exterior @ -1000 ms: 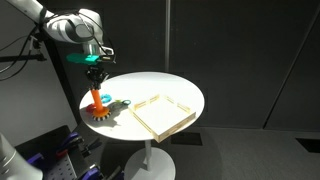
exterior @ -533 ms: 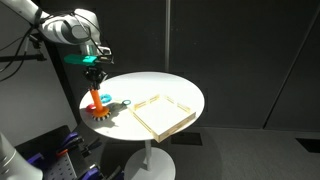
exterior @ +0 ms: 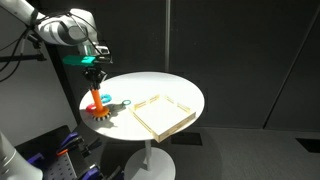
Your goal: Pick up the black and white ring and put it on the ring holder
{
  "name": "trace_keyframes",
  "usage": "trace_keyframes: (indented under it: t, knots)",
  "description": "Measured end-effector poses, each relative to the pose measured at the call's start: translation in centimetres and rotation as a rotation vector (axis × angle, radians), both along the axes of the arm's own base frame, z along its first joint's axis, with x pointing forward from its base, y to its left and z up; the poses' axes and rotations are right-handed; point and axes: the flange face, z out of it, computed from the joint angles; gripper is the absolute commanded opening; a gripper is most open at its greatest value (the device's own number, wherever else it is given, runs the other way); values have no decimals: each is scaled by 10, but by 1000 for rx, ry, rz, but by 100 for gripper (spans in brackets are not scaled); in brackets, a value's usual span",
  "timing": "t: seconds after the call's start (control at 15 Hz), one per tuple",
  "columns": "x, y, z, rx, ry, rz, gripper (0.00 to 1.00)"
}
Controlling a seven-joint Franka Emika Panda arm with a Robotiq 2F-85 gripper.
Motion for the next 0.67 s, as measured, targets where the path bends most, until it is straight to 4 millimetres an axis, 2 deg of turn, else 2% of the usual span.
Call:
trace_keyframes:
  t: [0.53, 0.6, 0.67]
  knots:
    - [-1, -1, -1, 2, -28, 6, 7]
    - [-1, -1, -1, 2, -30, 6, 39]
    - [-1, -1, -1, 3, -31, 6, 40]
